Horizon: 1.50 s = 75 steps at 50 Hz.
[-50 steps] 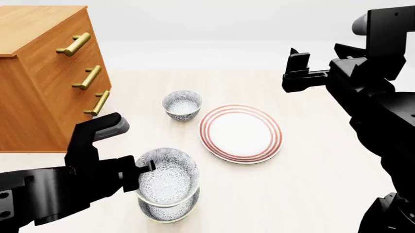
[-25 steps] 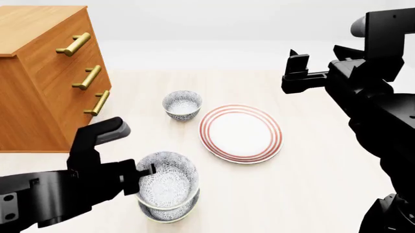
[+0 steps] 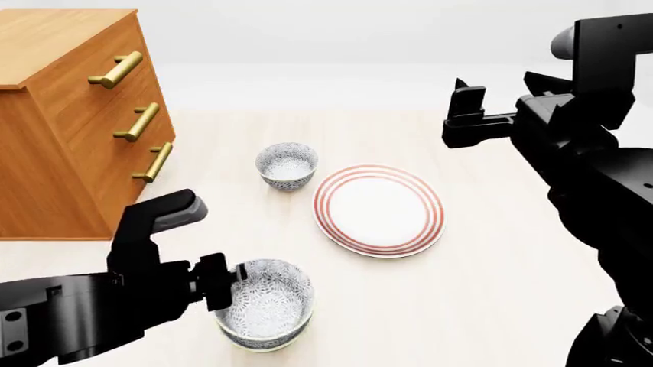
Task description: Stack the bowl in the middle on the bowl at the back.
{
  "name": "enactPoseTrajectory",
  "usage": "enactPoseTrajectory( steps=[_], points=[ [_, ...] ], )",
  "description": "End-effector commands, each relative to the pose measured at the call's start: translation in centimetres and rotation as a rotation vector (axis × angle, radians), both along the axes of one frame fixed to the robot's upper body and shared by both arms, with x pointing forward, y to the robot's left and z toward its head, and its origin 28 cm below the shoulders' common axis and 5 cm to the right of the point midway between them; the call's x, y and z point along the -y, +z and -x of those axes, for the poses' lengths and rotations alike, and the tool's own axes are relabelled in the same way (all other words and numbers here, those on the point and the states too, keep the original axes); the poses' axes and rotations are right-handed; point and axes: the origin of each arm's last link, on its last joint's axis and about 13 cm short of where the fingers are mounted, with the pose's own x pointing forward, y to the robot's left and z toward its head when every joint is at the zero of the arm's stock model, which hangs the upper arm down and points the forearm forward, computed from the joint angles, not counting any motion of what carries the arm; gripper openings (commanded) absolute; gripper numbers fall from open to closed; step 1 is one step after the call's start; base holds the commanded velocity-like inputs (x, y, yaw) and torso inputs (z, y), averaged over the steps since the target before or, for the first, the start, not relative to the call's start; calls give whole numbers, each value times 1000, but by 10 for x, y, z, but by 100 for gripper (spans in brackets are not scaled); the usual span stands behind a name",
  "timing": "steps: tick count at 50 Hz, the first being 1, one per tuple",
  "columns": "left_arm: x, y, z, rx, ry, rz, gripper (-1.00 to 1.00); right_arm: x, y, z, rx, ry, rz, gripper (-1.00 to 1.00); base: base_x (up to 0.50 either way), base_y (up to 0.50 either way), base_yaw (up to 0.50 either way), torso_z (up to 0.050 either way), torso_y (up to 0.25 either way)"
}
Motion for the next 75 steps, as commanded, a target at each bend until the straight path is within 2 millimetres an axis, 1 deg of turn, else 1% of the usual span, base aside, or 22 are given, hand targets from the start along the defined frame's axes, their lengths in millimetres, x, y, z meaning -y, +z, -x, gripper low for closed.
enactPoseTrajectory(
  steps=[1, 8, 14, 21, 23, 29, 34, 38, 43, 49, 58, 65, 75],
  points=[
    [-1, 2, 1, 13, 0, 6, 100, 0, 1, 1, 2, 0, 0, 100, 0, 0, 0, 0, 0],
    [-2, 6, 0, 41, 10, 4, 100, -1, 2, 2, 5, 1, 1, 100, 0, 0, 0, 0, 0],
    [-4, 13, 1, 79, 17, 5, 100, -1, 4, 2, 8, 1, 2, 100, 0, 0, 0, 0, 0],
    [-9, 32, 5, 200, 25, -19, 100, -3, 8, 8, 19, 1, -1, 100, 0, 0, 0, 0, 0],
    [-11, 37, 6, 277, 41, -48, 100, -4, 10, 13, 29, -1, -1, 100, 0, 0, 0, 0, 0],
    [-17, 45, 10, 581, 95, -183, 100, -9, 13, 34, 65, -11, 3, 100, 0, 0, 0, 0, 0],
    [-21, 56, 17, 803, 127, -257, 100, -13, 15, 55, 96, -14, 7, 100, 0, 0, 0, 0, 0],
    [-24, 60, 22, 910, 140, -303, 100, -14, 18, 74, 129, -21, 18, 100, 0, 0, 0, 0, 0],
    [-27, 66, 33, 950, 136, -314, 100, -17, 21, 102, 168, -35, 31, 100, 0, 0, 0, 0, 0],
    [-30, 68, 50, 967, 122, -311, 100, -19, 23, 136, 204, -56, 45, 100, 0, 0, 0, 0, 0],
    [-40, 72, 75, 977, 144, -291, 100, -22, 19, 182, 240, -98, 60, 100, 0, 0, 0, 0, 0],
    [-50, 74, 89, 973, 196, -287, 100, -10, 19, 198, 250, -139, 59, 100, 0, 0, 0, 0, 0],
    [-58, 77, 88, 963, 250, -275, 100, 6, 20, 224, 270, -195, 31, 100, 0, 0, 0, 0, 0]
  ],
)
